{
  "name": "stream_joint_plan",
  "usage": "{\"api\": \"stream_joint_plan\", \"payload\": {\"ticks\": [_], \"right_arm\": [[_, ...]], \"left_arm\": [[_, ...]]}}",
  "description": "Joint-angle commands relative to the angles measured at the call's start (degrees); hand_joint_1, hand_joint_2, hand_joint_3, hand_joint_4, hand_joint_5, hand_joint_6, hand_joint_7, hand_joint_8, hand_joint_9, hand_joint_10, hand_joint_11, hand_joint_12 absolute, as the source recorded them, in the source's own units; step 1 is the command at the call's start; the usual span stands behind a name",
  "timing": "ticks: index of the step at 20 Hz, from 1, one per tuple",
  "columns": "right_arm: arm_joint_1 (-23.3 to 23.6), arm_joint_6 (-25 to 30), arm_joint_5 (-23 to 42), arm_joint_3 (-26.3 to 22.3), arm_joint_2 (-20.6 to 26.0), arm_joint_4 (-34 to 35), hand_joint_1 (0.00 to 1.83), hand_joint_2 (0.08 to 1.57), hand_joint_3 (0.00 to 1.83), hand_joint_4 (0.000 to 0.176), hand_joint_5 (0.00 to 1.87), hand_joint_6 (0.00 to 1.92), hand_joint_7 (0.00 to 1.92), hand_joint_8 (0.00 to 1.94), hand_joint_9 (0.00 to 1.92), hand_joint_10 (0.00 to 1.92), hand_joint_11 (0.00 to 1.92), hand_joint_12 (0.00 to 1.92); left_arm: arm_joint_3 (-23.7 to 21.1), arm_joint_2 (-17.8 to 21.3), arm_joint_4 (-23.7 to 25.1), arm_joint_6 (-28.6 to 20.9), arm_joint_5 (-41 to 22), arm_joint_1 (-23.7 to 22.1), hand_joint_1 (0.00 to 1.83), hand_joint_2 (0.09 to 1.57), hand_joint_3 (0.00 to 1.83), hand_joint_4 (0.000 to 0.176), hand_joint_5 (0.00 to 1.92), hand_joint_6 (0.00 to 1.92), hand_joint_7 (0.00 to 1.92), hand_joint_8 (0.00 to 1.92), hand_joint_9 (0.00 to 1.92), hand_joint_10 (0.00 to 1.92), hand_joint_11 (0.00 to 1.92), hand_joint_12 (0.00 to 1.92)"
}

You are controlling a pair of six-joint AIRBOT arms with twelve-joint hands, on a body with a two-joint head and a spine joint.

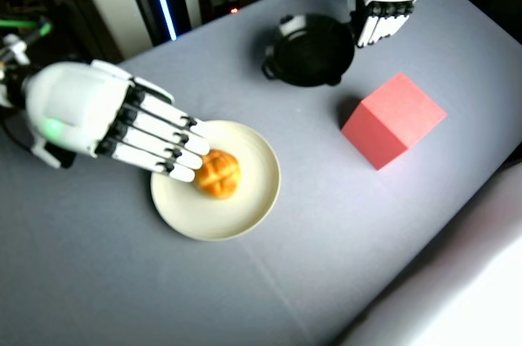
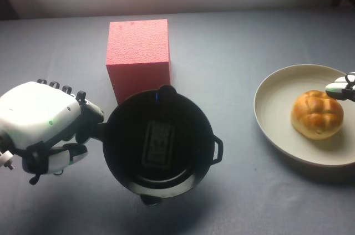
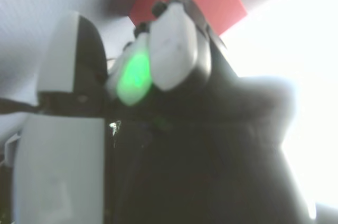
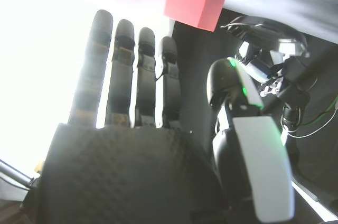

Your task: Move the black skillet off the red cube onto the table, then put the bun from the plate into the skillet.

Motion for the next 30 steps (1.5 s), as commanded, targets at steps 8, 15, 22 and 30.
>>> {"api": "stream_joint_plan", "payload": {"ticks": [8, 15, 22, 30], "right_arm": [[0.1, 0.5, 6.7, 0.0, 0.0, 0.9, 0.57, 1.37, 0.0, 0.0, 0.49, 0.0, 0.5, 0.0, 0.52, 0.0, 0.44, 0.32], [0.1, 0.5, 6.6, 0.1, 0.0, 0.9, 0.56, 1.38, 0.0, 0.0, 0.47, 0.0, 0.48, 0.0, 0.48, 0.0, 0.29, 0.57], [1.2, 0.2, 6.6, 0.8, 0.0, 0.9, 0.71, 1.27, 0.0, 0.0, 0.49, 0.0, 0.5, 0.0, 0.52, 0.0, 0.35, 0.57], [10.1, -1.2, -5.9, 6.0, -2.8, -1.1, 1.05, 1.01, 0.0, 0.019, 0.47, 0.0, 0.46, 0.0, 0.43, 0.0, 0.11, 0.96]], "left_arm": [[-0.7, 1.1, 3.3, 0.3, -4.1, -0.4, 1.1, 1.08, 0.0, 0.031, 0.3, 1.48, 0.18, 1.78, 0.28, 1.9, 0.34, 1.92], [-1.1, 1.6, 4.6, 0.2, -3.4, -0.3, 1.01, 1.11, 0.0, 0.002, 0.3, 1.43, 0.22, 1.73, 0.32, 1.85, 0.36, 1.92], [-4.5, 5.5, 4.2, 0.2, -14.6, 0.9, 0.85, 1.06, 0.0, 0.0, 0.43, 0.27, 0.45, 0.35, 0.43, 0.52, 0.12, 1.16], [-8.1, 8.8, 5.6, 0.2, -23.1, 3.6, 0.71, 1.02, 0.0, 0.022, 0.29, 0.0, 0.35, 0.0, 0.35, 0.02, 0.0, 0.91]]}}
